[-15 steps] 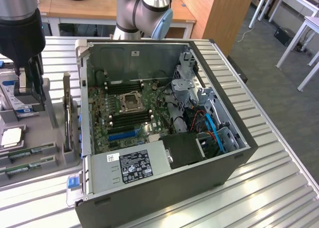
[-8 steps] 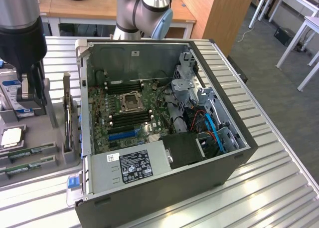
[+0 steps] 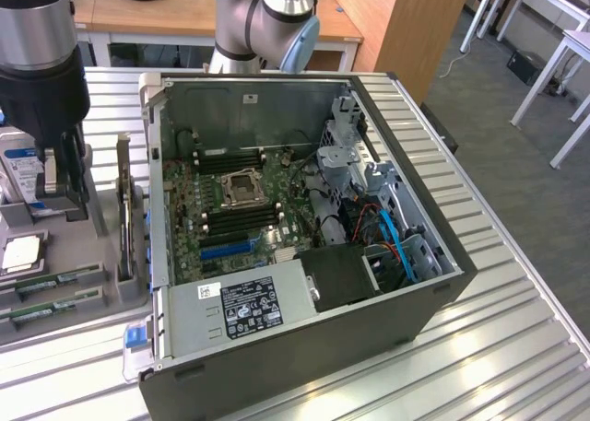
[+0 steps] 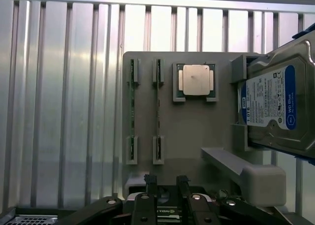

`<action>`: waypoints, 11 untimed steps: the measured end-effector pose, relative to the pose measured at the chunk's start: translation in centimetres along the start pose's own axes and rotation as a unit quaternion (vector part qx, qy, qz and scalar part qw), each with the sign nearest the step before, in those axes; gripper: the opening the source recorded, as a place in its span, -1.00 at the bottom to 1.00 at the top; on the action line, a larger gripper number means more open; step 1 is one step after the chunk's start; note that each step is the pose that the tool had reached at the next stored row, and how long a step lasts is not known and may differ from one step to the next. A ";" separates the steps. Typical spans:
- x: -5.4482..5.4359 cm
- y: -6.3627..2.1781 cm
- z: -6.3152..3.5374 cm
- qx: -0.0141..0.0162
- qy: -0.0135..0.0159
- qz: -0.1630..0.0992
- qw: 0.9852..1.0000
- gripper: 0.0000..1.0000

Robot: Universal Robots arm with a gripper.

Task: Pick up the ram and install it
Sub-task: 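Pick up the ram and move it above insertion slot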

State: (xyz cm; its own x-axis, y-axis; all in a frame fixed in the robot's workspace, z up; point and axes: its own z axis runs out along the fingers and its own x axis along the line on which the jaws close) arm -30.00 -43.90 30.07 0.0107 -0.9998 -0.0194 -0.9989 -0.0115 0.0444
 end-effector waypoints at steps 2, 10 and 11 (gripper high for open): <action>0.0 -0.01 0.14 0.000 0.000 0.000 1.000 -0.40; 0.0 0.03 0.18 0.000 0.000 0.000 1.000 -0.40; 0.0 0.11 0.19 0.000 0.000 0.000 1.000 -0.40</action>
State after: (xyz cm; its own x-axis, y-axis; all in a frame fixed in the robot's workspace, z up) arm -30.12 -43.90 29.89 0.0104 -0.9998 -0.0196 -0.9990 -0.0113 0.0439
